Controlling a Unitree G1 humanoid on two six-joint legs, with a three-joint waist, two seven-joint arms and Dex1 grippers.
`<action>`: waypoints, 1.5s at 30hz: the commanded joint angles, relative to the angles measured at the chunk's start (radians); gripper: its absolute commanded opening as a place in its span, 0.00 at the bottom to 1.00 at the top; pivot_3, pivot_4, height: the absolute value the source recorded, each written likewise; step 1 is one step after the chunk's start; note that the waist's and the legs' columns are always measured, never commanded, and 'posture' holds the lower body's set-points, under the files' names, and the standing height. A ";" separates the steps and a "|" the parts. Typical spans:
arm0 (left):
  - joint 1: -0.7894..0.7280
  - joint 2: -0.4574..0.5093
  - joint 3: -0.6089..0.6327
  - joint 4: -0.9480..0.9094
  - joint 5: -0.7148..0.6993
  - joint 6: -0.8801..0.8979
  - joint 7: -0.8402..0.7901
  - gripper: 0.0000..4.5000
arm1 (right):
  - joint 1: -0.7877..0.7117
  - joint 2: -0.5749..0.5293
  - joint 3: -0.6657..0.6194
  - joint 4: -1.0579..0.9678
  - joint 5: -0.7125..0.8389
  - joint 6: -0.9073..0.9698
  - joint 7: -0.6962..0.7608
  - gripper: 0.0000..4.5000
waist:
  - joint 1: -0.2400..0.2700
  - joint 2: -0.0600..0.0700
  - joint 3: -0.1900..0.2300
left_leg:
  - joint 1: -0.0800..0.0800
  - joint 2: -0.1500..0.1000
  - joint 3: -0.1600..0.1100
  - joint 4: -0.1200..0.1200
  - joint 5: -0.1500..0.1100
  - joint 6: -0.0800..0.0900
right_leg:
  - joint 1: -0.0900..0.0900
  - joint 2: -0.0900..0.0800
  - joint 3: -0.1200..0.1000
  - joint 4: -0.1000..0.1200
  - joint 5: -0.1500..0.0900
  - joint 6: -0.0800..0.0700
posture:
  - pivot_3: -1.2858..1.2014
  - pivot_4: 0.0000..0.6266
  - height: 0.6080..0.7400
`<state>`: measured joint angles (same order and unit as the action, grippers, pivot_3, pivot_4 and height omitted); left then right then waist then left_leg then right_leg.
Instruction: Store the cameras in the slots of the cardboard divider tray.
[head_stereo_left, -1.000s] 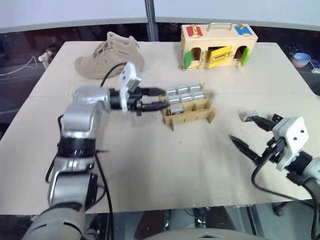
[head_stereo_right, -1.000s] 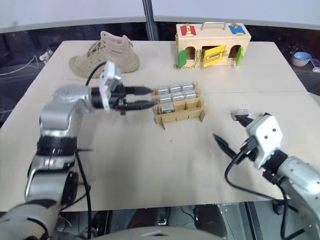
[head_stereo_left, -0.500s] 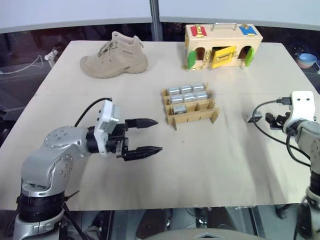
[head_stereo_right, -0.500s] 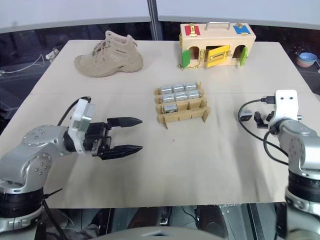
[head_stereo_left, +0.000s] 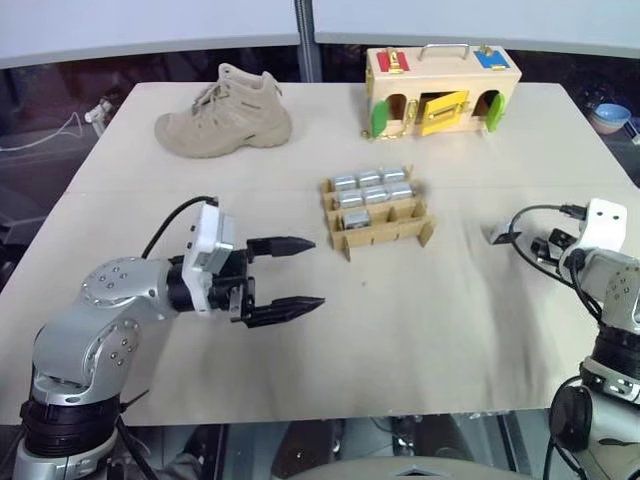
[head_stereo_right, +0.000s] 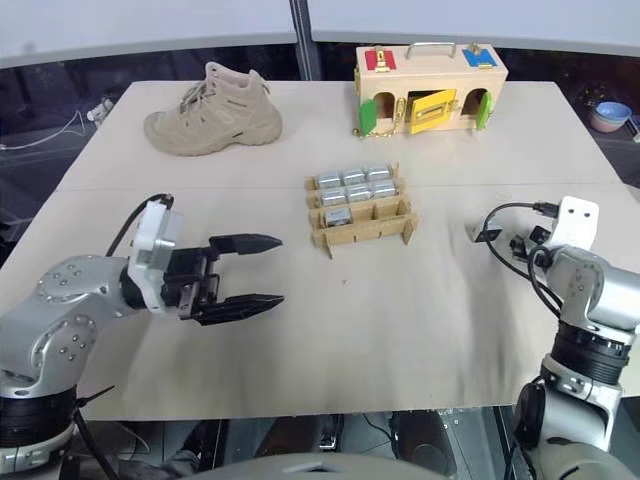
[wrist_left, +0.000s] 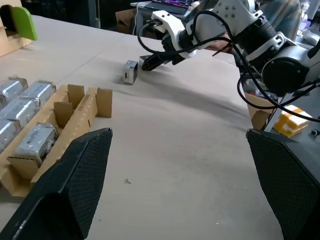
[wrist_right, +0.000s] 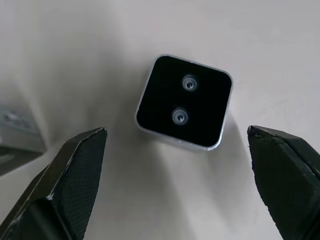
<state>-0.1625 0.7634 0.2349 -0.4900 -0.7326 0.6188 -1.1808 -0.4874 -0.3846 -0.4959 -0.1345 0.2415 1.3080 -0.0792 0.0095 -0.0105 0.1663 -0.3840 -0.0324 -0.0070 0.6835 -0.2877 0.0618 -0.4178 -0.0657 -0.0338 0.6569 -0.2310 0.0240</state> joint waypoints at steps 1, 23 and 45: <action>-0.017 0.021 0.018 -0.008 -0.028 -0.033 -0.013 0.99 | -0.021 -0.005 -0.022 0.005 -0.013 -0.050 -0.001 1.00 | 0.000 0.000 0.000 | 0.000 0.000 0.000 0.000 0.000 0.000 | 0.000 0.000 0.000 0.000 0.000 0.000 | 0.52 0.24 1.00; -0.247 0.009 -0.109 0.175 -0.027 -0.008 -0.001 1.00 | 0.141 -0.095 0.050 -0.214 0.033 -0.245 0.207 0.41 | 0.005 0.003 0.002 | -0.001 0.001 0.000 0.000 0.000 0.000 | -0.001 0.002 0.001 -0.001 0.000 0.000 | 0.52 0.24 1.00; -0.579 -0.192 -0.137 0.301 -0.600 0.663 0.636 1.00 | 0.135 -0.429 0.560 -0.599 0.013 -0.936 0.877 0.41 | 0.001 -0.007 0.011 | -0.001 0.001 -0.004 0.001 0.001 -0.003 | 0.000 0.002 0.000 -0.002 0.000 0.002 | 0.52 0.24 1.00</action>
<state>-0.7352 0.5761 0.0857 -0.1782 -1.3256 1.2790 -0.5544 -0.3339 -0.8125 0.0663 -0.7221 0.2890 0.4230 0.7992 0.0109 -0.0179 0.1770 -0.3847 -0.0318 -0.0105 0.6849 -0.2866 0.0592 -0.4174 -0.0639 -0.0333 0.6549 -0.2314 0.0255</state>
